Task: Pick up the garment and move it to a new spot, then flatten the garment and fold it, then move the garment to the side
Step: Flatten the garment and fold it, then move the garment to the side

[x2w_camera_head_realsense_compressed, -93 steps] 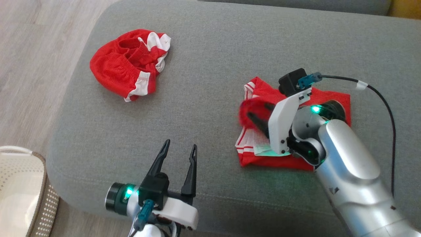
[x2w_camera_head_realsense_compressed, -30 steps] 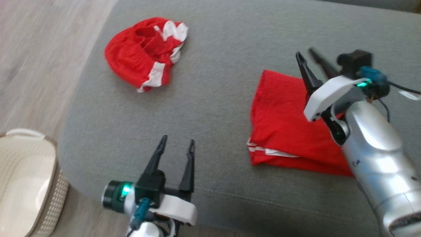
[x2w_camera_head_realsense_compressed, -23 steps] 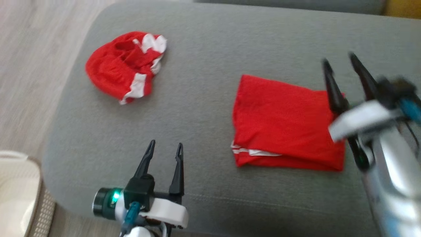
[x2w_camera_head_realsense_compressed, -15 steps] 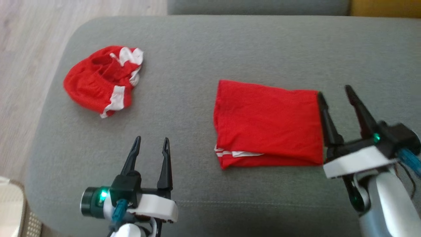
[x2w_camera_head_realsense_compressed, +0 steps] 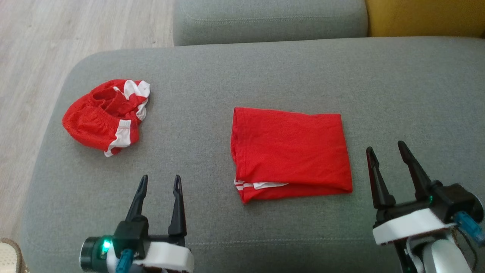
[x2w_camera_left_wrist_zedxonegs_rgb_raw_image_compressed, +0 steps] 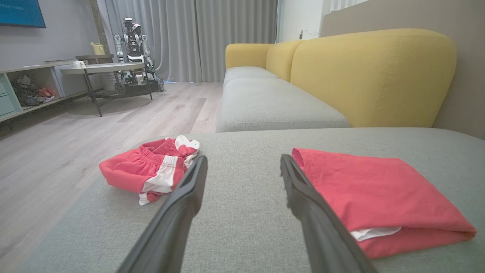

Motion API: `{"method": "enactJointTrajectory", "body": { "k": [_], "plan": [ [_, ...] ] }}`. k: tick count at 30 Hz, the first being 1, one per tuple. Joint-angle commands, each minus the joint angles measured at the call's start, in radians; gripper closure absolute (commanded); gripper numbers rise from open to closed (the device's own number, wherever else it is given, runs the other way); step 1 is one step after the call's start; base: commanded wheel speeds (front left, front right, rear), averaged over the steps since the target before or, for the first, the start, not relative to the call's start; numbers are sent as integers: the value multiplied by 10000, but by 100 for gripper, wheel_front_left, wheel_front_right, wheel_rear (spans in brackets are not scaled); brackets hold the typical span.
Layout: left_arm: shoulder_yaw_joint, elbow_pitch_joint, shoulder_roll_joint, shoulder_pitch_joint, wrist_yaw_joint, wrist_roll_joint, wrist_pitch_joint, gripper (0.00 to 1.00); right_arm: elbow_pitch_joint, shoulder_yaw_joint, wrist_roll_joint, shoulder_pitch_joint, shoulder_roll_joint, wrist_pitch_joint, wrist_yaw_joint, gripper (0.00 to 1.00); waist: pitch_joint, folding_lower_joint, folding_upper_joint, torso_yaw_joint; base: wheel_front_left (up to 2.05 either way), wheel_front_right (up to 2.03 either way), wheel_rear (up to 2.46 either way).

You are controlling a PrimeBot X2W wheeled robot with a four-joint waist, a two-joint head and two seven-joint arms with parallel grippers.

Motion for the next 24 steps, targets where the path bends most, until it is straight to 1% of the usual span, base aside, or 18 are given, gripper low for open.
{"method": "enactJointTrajectory", "body": {
  "k": [1, 7, 14, 24],
  "plan": [
    [432, -400, 10, -230, -25, 108, -122, 0, -378, 220, -11, -142, 52, -93, -4, 0, -44, 0, -1, -7, 0, 0, 0],
    [555, -424, -25, -94, -151, 220, -122, 0, -357, 198, 43, 53, 84, -93, -4, 0, -171, 0, -1, 34, 0, 0, 0],
    [595, -411, -73, -61, -228, 352, -122, 0, -265, 205, 403, 190, 90, -93, -4, 0, -198, 0, -1, 104, 0, 0, 0],
    [584, -320, -112, -105, -315, 505, -122, 0, -133, 279, 424, 162, 92, -93, -4, 0, -147, 0, -1, 193, 0, 0, 0]
  ]
}}
